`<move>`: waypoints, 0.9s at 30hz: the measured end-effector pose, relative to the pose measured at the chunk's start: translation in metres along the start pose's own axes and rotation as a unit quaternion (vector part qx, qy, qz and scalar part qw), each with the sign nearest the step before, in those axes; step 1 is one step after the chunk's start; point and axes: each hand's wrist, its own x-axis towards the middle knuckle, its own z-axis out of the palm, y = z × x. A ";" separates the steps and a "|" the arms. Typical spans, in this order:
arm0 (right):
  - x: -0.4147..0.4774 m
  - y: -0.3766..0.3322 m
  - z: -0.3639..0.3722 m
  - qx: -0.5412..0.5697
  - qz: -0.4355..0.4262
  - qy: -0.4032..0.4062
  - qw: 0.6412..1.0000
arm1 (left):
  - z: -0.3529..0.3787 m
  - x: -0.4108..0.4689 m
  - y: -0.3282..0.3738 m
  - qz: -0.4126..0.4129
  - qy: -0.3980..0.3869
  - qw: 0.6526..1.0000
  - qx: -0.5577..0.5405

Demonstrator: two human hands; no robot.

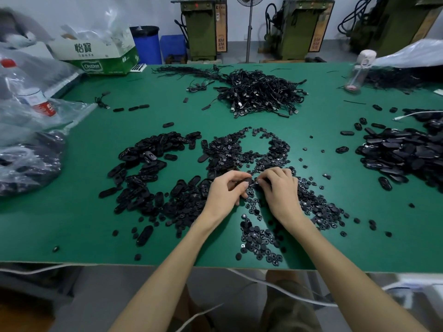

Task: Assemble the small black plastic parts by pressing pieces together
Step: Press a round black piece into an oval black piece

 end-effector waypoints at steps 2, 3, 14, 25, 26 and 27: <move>-0.001 -0.001 -0.001 0.007 -0.002 0.016 1.000 | 0.001 0.000 -0.002 0.000 0.011 1.000 0.001; -0.001 -0.001 -0.001 0.009 -0.003 0.022 1.000 | 0.000 0.000 -0.002 0.000 0.012 1.000 0.003; -0.003 -0.004 -0.010 0.119 0.017 0.026 0.992 | -0.006 -0.001 -0.006 -0.005 0.009 0.998 -0.054; -0.005 -0.005 -0.019 0.231 0.063 0.021 0.971 | -0.003 -0.001 -0.010 -0.035 0.010 0.992 -0.121; -0.005 -0.006 -0.020 0.240 0.061 0.013 0.969 | -0.003 0.000 -0.010 -0.037 0.010 0.991 -0.125; -0.006 -0.006 -0.020 0.250 0.060 0.005 0.966 | -0.003 0.000 -0.010 -0.039 0.009 0.991 -0.129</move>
